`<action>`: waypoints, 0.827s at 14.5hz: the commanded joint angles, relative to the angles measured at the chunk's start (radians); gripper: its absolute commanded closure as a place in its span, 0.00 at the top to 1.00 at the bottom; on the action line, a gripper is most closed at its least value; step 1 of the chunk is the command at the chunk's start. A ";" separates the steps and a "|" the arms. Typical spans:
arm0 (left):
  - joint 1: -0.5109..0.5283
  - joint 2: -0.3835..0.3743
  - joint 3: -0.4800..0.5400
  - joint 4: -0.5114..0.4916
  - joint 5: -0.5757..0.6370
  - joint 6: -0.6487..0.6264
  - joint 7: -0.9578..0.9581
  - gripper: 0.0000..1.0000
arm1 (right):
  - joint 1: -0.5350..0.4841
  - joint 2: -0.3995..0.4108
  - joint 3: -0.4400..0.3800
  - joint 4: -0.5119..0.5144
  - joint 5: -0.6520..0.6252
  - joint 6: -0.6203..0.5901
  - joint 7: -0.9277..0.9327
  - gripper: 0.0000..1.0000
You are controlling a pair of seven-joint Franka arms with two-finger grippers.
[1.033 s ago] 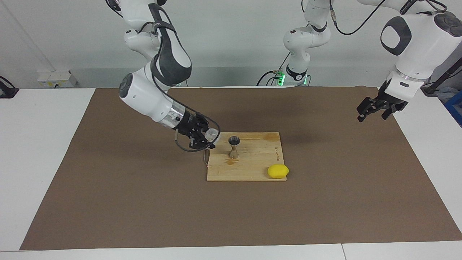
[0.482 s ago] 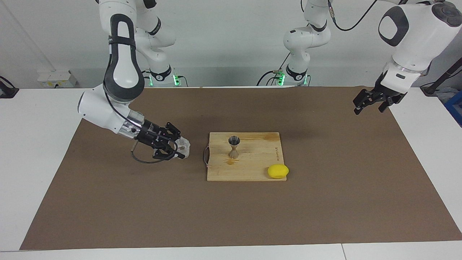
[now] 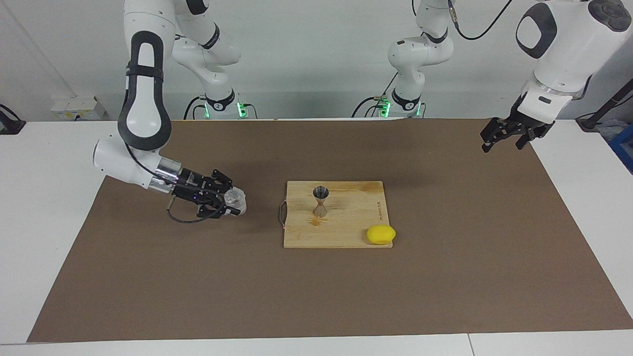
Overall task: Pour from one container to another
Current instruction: 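Carry the glass cup back toward its starting spot with the right gripper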
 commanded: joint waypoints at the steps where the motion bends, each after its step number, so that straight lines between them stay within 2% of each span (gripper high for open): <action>1: -0.033 -0.011 0.024 0.004 0.018 -0.017 -0.018 1.00 | -0.059 0.052 0.013 -0.006 0.034 -0.057 -0.134 0.00; 4: -0.047 -0.008 0.028 0.005 0.016 -0.019 -0.018 1.00 | -0.093 0.079 0.013 -0.030 0.042 -0.051 -0.219 0.00; 8: -0.113 -0.010 0.097 0.005 0.013 -0.022 -0.015 1.00 | -0.107 0.120 0.012 -0.032 0.082 -0.009 -0.233 0.00; 12: -0.113 -0.011 0.098 0.005 0.013 -0.026 -0.016 1.00 | -0.116 0.146 0.013 -0.035 0.105 0.004 -0.278 0.00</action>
